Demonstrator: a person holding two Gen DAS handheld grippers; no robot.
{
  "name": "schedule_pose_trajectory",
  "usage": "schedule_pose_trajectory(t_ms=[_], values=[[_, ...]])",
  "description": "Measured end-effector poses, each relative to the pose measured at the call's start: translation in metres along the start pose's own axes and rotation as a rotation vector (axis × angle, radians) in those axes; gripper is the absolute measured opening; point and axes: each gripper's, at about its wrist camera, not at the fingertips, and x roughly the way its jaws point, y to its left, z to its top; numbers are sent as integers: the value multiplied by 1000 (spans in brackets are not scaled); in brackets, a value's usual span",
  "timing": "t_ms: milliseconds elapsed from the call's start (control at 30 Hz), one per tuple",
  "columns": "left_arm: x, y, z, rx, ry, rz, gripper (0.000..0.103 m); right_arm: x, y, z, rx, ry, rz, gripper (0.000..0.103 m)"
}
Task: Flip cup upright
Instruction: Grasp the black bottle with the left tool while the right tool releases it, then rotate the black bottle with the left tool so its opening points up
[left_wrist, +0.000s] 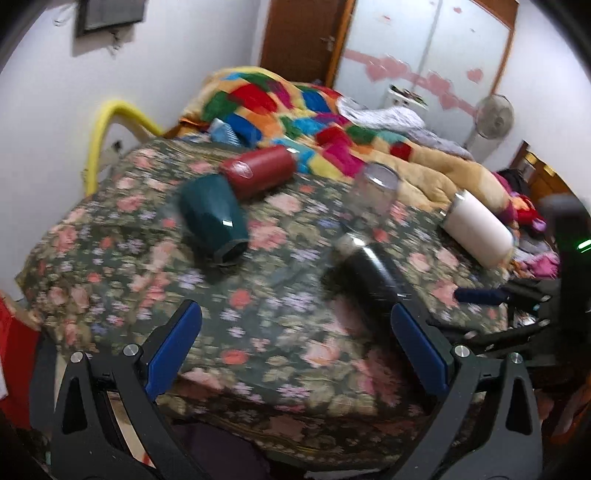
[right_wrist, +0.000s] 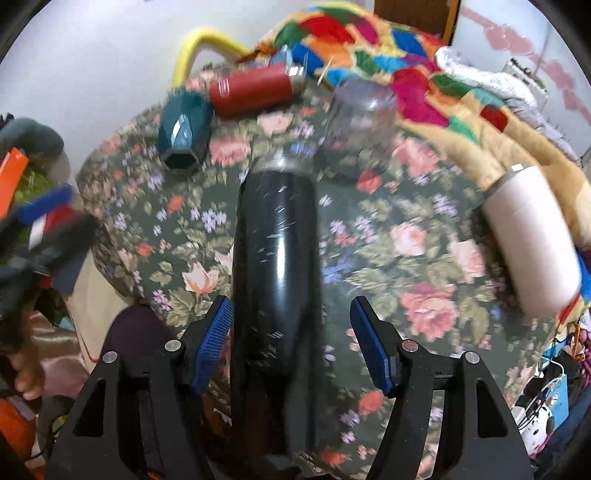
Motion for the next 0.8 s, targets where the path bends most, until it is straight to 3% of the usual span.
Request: schedule_pose_trajectory(t_ms=[233, 367, 467, 633, 700, 800], values=[[36, -40, -6, 50, 150, -95, 100, -67, -25, -29, 70, -186, -163, 66], [68, -46, -9, 18, 274, -95, 89, -91, -37, -49, 120, -268, -240, 67], [79, -46, -7, -20, 321, -94, 86, -104, -40, -64, 156, -312, -258, 67], [104, -51, -4, -19, 382, -29, 84, -115, -42, -84, 212, -362, -258, 67], [112, -52, -3, -17, 405, -3, 74, -119, -41, -93, 232, -378, -254, 67], [122, -51, 1, -20, 425, 8, 69, -120, -42, -100, 256, -391, -241, 67]])
